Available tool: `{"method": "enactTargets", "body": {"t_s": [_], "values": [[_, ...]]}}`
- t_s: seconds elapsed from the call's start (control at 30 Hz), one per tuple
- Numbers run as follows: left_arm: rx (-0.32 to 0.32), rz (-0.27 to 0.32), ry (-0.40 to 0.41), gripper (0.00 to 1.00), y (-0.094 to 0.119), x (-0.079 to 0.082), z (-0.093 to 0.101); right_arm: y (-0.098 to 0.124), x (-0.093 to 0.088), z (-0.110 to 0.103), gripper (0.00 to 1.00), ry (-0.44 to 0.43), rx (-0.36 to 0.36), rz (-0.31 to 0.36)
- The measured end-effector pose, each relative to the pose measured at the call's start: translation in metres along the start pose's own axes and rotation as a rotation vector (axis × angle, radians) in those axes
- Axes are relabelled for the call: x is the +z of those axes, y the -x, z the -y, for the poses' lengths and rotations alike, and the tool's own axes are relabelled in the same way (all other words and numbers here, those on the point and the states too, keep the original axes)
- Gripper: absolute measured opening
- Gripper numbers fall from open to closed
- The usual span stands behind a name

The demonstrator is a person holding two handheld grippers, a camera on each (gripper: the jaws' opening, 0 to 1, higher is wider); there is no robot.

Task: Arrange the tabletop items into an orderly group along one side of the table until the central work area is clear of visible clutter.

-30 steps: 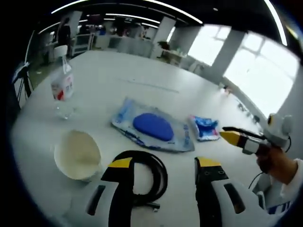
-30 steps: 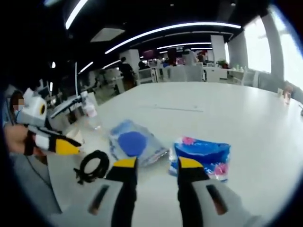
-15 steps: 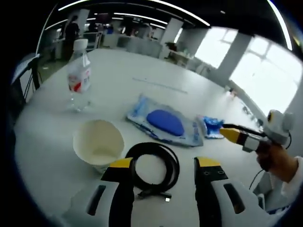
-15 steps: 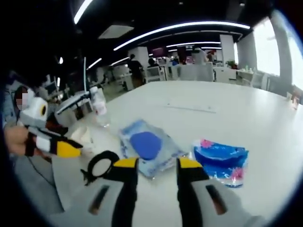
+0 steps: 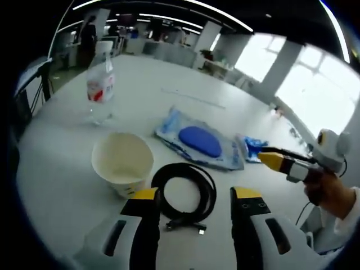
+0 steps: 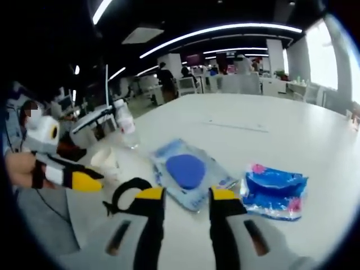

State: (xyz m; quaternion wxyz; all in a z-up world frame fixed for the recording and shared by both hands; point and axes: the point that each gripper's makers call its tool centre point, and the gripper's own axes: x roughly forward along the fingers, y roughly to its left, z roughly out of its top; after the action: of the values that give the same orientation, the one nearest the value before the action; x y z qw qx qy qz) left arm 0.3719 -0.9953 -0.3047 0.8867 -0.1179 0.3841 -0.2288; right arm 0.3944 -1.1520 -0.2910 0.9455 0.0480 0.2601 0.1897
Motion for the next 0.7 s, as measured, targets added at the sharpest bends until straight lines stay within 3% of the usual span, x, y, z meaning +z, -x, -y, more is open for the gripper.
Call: {"method": "enactTargets", "body": {"t_s": [0.7], "values": [[0.077, -0.058, 0.089, 0.43, -0.020, -0.029, -0.030, -0.027, -0.028, -0.051, 0.28, -0.018, 0.095, -0.078]]}}
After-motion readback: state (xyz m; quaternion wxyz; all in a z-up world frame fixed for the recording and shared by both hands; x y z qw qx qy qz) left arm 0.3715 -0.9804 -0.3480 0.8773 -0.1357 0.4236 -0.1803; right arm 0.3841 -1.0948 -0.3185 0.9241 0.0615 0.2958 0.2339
